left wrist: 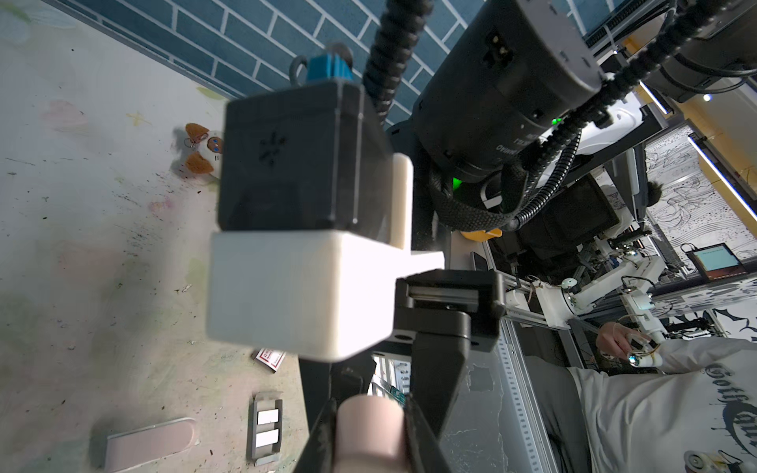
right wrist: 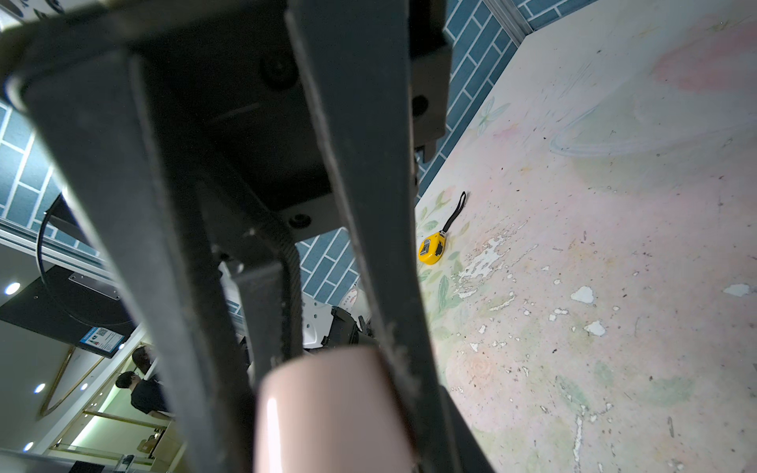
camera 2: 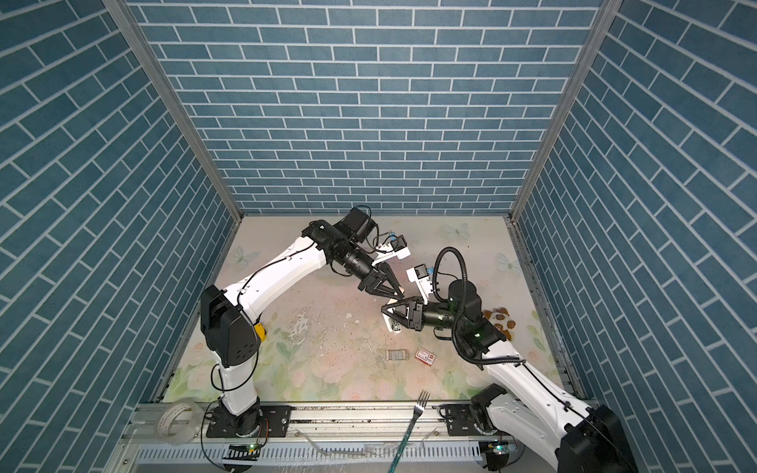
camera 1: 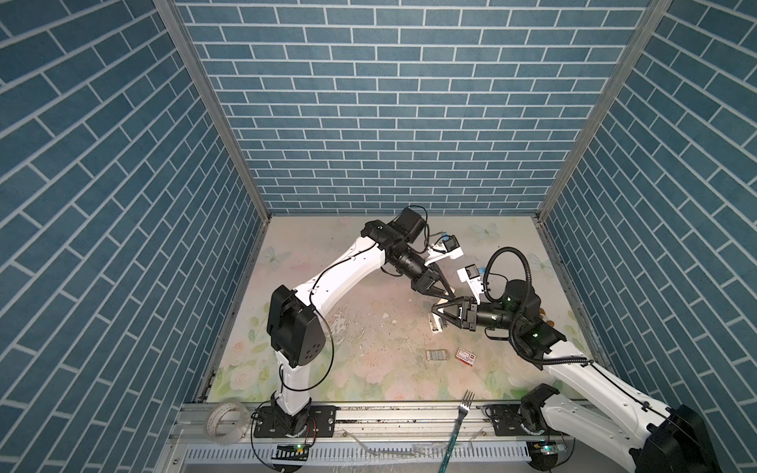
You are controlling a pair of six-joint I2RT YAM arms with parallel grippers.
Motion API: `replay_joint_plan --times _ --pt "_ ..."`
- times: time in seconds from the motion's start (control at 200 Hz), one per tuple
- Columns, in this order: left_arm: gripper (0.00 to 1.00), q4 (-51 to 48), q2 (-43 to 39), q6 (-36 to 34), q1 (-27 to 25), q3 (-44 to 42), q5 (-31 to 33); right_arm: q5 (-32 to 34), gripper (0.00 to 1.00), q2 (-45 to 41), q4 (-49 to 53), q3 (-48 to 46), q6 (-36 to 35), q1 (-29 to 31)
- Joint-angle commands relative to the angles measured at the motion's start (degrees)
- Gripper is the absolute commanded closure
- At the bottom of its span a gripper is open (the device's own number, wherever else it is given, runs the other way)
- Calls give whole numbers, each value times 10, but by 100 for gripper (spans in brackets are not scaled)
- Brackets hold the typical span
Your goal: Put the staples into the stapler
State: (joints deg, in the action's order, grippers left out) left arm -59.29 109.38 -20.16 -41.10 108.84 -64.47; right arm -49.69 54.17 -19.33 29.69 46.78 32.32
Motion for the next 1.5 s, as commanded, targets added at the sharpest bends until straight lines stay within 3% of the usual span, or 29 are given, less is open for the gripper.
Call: replay_joint_plan --times 0.0,0.105,0.425,0.65,0.85,1.245,1.495 --pt "66 12 -13 1 -3 0 12 35 80 16 25 21 22 -2" --pt "54 15 -17 4 -3 1 40 40 80 21 38 26 14 -2" --pt "48 32 -54 6 42 -27 129 92 81 25 169 49 -45 -5" --pt "48 79 -131 10 104 -101 269 221 80 62 357 102 -125 -10" --pt "46 112 -212 -26 109 -183 395 382 80 122 454 139 -163 -12" --pt "45 125 -274 -57 109 -272 389 535 80 270 469 194 -217 -13" --pt "45 125 -277 -62 109 -287 387 563 78 341 444 210 -230 -13"
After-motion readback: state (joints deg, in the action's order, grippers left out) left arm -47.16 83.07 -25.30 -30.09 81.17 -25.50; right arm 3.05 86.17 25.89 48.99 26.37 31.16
